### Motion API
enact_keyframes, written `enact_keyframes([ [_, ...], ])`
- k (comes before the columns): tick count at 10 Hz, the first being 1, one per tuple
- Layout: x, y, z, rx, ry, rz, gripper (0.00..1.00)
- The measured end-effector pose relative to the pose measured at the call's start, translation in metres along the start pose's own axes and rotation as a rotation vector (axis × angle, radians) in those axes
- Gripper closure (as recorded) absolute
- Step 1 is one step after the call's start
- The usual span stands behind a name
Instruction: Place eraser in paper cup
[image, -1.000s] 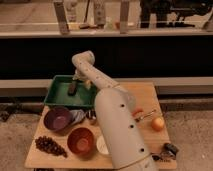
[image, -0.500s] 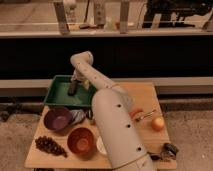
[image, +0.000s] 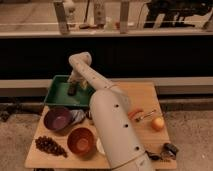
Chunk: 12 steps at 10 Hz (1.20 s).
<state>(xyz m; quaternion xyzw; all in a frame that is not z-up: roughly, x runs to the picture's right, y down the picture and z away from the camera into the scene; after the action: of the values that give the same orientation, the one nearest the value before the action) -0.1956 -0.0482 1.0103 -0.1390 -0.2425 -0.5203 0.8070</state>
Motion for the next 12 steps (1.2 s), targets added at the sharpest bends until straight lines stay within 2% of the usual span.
enact_keyframes([
  [5, -0.011, -0.01, 0.01, -0.061, -0.015, -0.101, 0.2],
  [9, -0.013, -0.01, 0.018, -0.091, -0.029, -0.128, 0.2],
  [12, -0.011, -0.006, 0.021, -0.092, -0.04, -0.126, 0.2],
])
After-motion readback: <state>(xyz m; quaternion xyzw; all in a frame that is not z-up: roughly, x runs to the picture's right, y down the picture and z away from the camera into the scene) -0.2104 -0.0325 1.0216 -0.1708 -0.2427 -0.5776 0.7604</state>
